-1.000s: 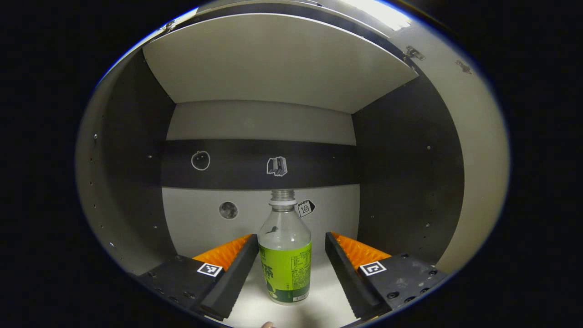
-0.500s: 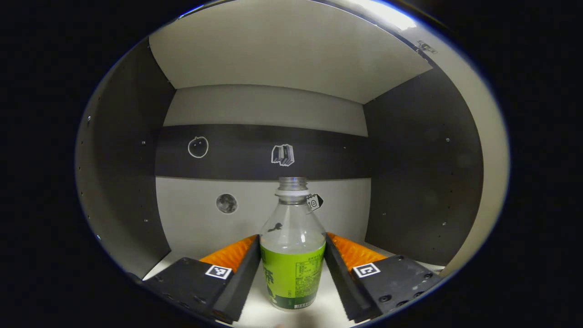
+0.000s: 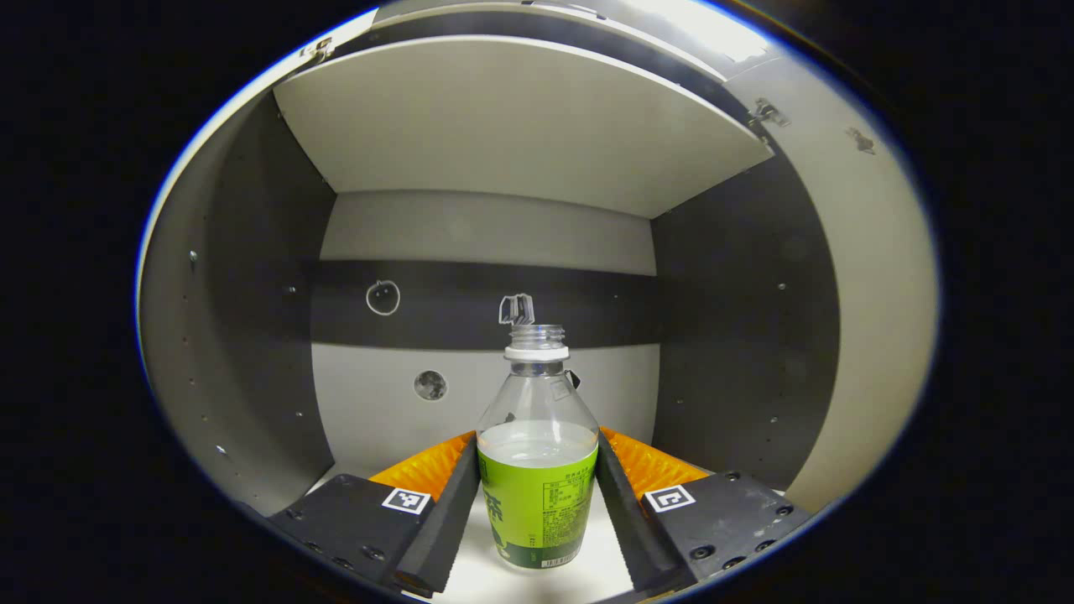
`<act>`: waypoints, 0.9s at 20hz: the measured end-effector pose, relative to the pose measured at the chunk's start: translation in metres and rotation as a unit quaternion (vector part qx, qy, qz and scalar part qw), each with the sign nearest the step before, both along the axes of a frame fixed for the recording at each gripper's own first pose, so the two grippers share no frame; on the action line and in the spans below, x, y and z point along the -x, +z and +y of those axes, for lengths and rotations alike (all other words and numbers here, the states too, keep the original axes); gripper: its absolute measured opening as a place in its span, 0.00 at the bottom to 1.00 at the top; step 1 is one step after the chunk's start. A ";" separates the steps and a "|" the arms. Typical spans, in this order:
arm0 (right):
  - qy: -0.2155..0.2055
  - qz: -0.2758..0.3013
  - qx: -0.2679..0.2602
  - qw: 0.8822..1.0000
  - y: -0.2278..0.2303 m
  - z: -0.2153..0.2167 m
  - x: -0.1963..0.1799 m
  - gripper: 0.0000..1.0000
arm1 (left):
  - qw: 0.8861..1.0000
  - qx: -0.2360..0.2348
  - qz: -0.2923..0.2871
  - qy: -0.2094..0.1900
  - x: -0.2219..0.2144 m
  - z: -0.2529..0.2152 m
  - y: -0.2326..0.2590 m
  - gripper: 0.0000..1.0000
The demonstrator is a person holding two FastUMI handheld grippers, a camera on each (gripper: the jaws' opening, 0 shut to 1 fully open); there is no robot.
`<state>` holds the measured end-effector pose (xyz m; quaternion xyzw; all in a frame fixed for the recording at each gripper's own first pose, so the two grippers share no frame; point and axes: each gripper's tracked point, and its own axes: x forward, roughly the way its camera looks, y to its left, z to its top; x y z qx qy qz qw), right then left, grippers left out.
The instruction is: Grasp the bottle in the cabinet with the left hand and place it on the coaster, then close the right door with the right hand and the left door with the left hand.
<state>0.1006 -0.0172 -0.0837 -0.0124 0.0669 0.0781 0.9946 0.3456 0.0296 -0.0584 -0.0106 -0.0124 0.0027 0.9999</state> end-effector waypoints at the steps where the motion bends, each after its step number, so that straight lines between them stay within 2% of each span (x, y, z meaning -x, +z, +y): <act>1: -0.003 -0.001 -0.001 1.000 0.001 0.000 0.005 0.98 | 1.000 -0.003 -0.003 -0.002 0.013 -0.002 0.005 0.78; 7: -0.033 -0.008 0.007 0.999 0.012 0.002 0.047 0.98 | 0.999 0.024 -0.022 -0.023 0.103 -0.017 0.025 0.78; 13: -0.069 -0.022 0.022 0.997 0.022 0.006 0.092 0.98 | 0.999 0.011 -0.010 -0.038 0.182 -0.030 0.010 0.78; 18: -0.087 -0.033 0.045 0.995 0.026 0.004 0.113 0.98 | 0.998 0.012 -0.014 -0.053 0.232 -0.046 -0.005 0.78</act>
